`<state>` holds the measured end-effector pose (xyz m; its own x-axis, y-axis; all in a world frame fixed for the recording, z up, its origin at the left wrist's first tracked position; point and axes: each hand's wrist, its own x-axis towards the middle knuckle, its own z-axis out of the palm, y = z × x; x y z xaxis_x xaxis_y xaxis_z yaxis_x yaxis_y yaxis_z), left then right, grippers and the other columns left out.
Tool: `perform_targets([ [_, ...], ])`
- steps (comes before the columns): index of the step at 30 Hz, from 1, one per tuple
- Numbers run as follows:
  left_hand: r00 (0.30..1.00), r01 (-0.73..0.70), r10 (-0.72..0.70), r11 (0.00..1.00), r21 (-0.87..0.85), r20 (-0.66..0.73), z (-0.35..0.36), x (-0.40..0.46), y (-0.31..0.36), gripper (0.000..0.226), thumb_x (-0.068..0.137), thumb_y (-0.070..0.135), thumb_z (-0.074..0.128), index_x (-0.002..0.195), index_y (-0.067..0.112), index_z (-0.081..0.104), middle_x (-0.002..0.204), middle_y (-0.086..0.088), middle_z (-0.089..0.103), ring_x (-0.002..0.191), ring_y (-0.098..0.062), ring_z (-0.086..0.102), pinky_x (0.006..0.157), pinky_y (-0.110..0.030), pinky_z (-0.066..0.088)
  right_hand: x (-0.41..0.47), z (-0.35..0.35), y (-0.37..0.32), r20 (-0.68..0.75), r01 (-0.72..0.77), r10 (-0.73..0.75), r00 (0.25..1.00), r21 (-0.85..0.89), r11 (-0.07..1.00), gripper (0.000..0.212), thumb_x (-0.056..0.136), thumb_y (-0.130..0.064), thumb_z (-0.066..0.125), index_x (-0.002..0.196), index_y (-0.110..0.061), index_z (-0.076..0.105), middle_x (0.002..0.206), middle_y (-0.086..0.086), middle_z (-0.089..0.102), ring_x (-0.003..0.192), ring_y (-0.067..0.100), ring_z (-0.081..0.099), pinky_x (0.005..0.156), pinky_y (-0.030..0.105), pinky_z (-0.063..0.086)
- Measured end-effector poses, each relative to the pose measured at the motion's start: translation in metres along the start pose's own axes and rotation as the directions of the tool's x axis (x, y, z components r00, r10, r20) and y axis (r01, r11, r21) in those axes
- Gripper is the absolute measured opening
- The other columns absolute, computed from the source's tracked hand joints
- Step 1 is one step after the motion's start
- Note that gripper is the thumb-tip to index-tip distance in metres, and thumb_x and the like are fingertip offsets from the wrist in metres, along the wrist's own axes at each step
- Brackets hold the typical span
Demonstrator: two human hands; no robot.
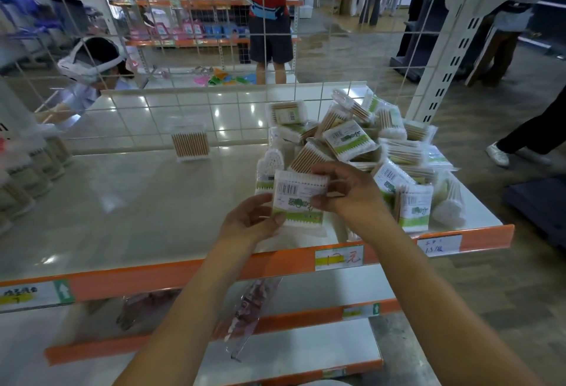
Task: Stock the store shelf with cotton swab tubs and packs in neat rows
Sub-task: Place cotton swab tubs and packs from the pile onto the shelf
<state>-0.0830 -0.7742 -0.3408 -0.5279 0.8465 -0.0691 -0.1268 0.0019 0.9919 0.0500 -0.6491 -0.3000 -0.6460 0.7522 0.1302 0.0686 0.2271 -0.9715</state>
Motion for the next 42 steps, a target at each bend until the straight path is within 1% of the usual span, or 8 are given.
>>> perform_targets([
  [8,0.997,-0.072,0.071,0.996,-0.044,-0.007,0.008,0.0,0.01,0.041,0.067,0.006,0.071,0.106,0.017,0.063,0.096,-0.019,0.069,0.091,-0.029,0.066,0.082,-0.037,0.056,0.0,-0.007,-0.009,0.002,0.048,-0.048,0.999,0.036,0.998,0.052,0.069,0.011,0.072,0.088,-0.036,0.06,0.091,-0.016,0.062,0.083,0.003,0.06,0.075,0.021,0.055],
  [12,0.981,-0.173,0.172,0.985,0.001,-0.086,0.006,0.009,0.023,0.039,0.073,-0.005,0.068,0.1,0.023,0.061,0.073,0.0,0.067,0.07,-0.003,0.063,0.068,-0.016,0.05,0.001,-0.011,-0.01,0.016,0.071,-0.071,0.997,-0.022,0.997,0.05,0.074,-0.001,0.073,0.097,-0.042,0.056,0.097,-0.016,0.062,0.088,0.006,0.061,0.082,0.026,0.053],
  [15,0.974,-0.209,0.206,0.977,-0.034,-0.09,0.001,0.015,0.033,0.042,0.074,-0.012,0.064,0.101,0.02,0.06,0.057,0.007,0.062,0.059,-0.001,0.059,0.059,-0.013,0.048,-0.001,-0.011,-0.007,0.05,0.039,-0.037,0.998,-0.035,0.999,0.046,0.075,-0.01,0.074,0.1,-0.043,0.055,0.101,-0.015,0.062,0.091,0.007,0.061,0.084,0.027,0.051],
  [23,0.984,-0.176,0.176,0.984,0.025,-0.007,0.0,0.013,0.036,0.044,0.069,-0.003,0.07,0.103,0.024,0.061,0.088,-0.012,0.068,0.081,-0.021,0.066,0.067,-0.027,0.055,-0.013,0.008,-0.002,0.234,0.002,0.013,0.972,-0.063,0.998,0.034,0.076,-0.003,0.072,0.092,-0.032,0.063,0.092,0.002,0.069,0.078,0.01,0.062,0.072,0.02,0.053],
  [26,0.989,-0.142,0.14,0.989,-0.052,-0.044,-0.002,0.013,0.034,0.049,0.059,0.009,0.072,0.105,0.025,0.06,0.089,-0.01,0.067,0.078,-0.017,0.066,0.063,-0.024,0.053,-0.013,0.014,0.0,0.149,-0.012,0.001,0.989,0.073,0.997,0.032,0.077,0.004,0.069,0.087,-0.026,0.065,0.088,0.007,0.068,0.074,0.007,0.064,0.059,0.019,0.054],
  [31,0.998,-0.061,0.05,0.955,-0.289,-0.045,0.0,0.006,0.022,0.043,0.06,-0.003,0.076,0.097,0.011,0.06,0.087,-0.004,0.071,0.08,-0.02,0.069,0.061,-0.028,0.055,-0.013,0.02,0.005,-0.057,0.056,-0.043,0.997,0.266,0.962,0.028,0.079,0.007,0.064,0.089,-0.019,0.064,0.078,-0.006,0.071,0.074,0.009,0.067,0.058,0.024,0.055],
  [37,0.981,-0.125,0.078,0.953,-0.275,-0.176,0.004,0.002,0.017,0.029,0.067,0.008,0.067,0.096,0.008,0.066,0.084,-0.005,0.073,0.079,-0.019,0.069,0.069,-0.028,0.057,-0.018,0.035,0.013,-0.134,0.068,-0.028,0.991,0.31,0.948,0.036,0.081,0.002,0.064,0.114,-0.011,0.055,0.094,0.02,0.067,0.086,0.027,0.066,0.062,0.029,0.056],
  [42,0.974,-0.156,0.107,0.955,-0.253,-0.198,0.002,0.001,0.02,0.028,0.067,0.01,0.066,0.095,0.01,0.067,0.085,-0.004,0.073,0.079,-0.019,0.069,0.065,-0.025,0.056,-0.02,0.04,0.015,-0.144,0.092,-0.051,0.988,0.298,0.95,0.042,0.081,-0.003,0.067,0.118,-0.02,0.055,0.096,0.013,0.068,0.086,0.023,0.068,0.066,0.033,0.057],
])
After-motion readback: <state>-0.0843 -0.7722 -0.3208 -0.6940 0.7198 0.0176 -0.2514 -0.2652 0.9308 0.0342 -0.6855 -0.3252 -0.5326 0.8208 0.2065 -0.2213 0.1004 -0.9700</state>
